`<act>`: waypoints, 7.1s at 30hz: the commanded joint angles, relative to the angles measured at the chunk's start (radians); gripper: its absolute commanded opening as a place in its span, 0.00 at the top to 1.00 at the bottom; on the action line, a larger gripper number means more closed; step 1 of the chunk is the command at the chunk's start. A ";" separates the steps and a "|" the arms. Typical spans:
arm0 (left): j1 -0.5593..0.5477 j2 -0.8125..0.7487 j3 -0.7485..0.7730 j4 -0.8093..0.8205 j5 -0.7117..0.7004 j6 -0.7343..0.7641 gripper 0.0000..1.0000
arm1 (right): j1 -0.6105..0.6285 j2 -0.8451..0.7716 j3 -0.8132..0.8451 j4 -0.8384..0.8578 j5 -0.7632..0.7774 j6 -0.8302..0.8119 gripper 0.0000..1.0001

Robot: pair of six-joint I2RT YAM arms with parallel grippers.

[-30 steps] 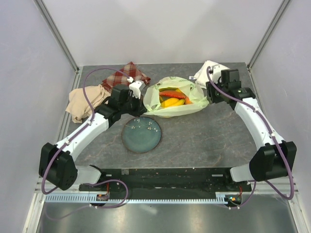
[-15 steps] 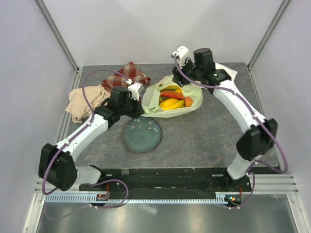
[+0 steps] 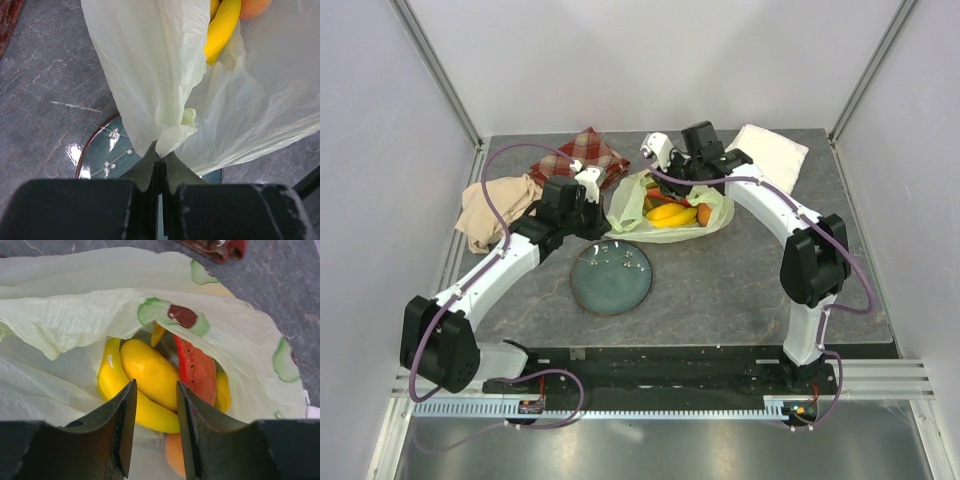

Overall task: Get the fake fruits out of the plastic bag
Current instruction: Take out the fake fruit from the plastic bag, then place the fake fruit on the plate, then take out the fake fruit from the plastic bag.

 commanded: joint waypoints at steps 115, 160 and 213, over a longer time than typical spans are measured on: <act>0.446 -0.269 0.220 -0.034 0.172 0.012 0.17 | 0.375 0.304 0.148 0.083 -0.040 -0.037 0.96; 0.447 -0.168 0.220 0.017 0.233 -0.045 0.17 | 0.387 0.034 0.295 -0.017 -0.046 0.133 0.41; -0.056 0.256 0.527 -0.181 -0.059 0.604 0.99 | -0.085 0.354 0.131 0.452 0.098 -0.121 0.34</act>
